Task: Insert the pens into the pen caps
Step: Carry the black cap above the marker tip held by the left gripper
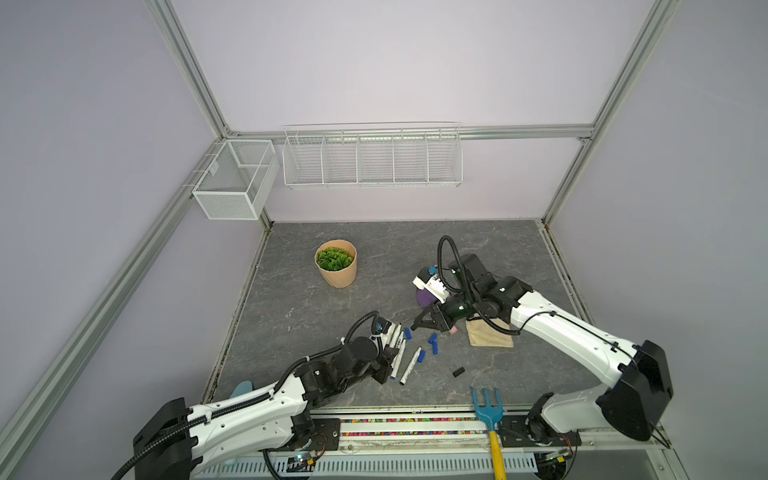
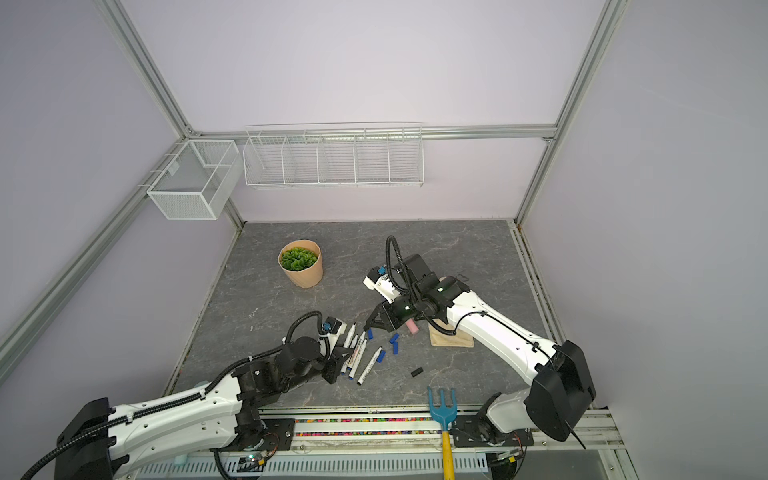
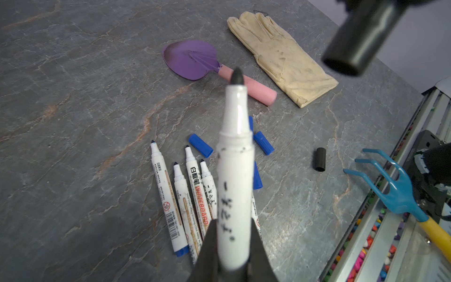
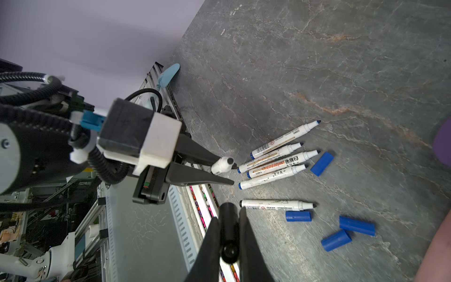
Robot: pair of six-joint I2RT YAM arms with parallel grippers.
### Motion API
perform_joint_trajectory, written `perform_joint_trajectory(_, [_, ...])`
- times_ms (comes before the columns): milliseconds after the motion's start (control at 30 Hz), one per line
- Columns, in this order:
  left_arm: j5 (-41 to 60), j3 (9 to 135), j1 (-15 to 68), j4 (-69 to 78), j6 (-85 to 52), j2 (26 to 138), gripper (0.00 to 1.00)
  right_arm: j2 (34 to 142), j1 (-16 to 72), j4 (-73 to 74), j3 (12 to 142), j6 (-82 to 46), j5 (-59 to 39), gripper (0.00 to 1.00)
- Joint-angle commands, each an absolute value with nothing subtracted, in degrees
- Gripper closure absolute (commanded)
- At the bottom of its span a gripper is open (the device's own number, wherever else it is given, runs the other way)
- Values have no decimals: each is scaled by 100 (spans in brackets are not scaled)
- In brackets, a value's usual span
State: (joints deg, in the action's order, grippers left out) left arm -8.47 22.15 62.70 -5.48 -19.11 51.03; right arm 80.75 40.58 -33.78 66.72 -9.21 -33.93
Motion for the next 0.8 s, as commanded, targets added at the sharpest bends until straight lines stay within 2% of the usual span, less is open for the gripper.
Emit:
perform_joint_trajectory(0, [-976,2144,6393,-451,-1758,5157,100,8209,4013,-3159,6741,-1024,-3612,92])
perform_joint_trajectory(767, [-1117,2258,6724,-124,-1652,5500,100,8514,4021,-3348,6715,-952,-3463,92])
